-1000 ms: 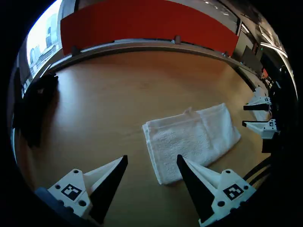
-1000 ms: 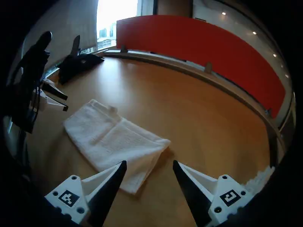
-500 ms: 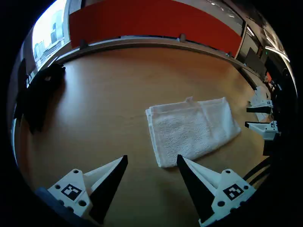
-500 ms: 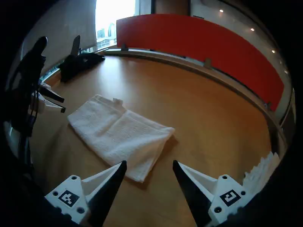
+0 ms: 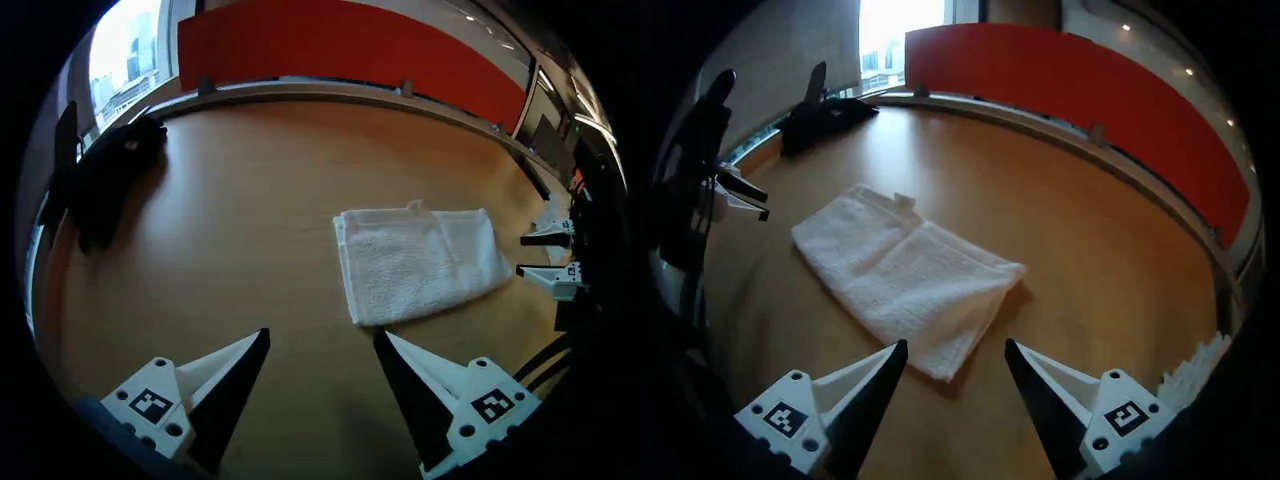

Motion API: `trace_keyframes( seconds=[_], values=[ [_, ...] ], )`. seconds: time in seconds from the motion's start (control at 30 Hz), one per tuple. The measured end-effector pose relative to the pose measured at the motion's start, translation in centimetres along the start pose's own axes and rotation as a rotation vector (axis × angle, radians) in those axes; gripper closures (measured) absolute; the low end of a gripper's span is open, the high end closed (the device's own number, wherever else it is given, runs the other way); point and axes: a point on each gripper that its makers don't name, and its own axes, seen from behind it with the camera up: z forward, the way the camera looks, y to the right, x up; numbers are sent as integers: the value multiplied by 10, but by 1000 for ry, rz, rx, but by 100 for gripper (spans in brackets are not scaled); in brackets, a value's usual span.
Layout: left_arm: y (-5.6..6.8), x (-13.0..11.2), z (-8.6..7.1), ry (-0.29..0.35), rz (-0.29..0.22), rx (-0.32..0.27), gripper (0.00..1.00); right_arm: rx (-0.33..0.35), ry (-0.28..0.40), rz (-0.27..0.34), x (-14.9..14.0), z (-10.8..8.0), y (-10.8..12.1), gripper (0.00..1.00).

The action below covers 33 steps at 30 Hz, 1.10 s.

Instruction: Fold towel

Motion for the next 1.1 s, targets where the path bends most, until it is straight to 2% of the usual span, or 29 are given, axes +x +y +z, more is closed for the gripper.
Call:
trace_keyframes(
  seconds=[0.2, 0.57, 0.8, 1.1],
  values=[
    [-9, -9, -9, -4, -16, 24, 4, 17, -14, -24, -3, 3, -3, 6],
    [-19, -23, -21, -10, -57, 43, 4, 38, -62, -54, -22, 9, -5, 9],
    [-24, -33, -26, -23, -59, 48, 4, 60, -85, -67, -31, 12, -8, 20],
    [-26, -38, -30, -25, -70, 47, 4, 115, -98, -73, -35, 16, -13, 44]
  ],
)
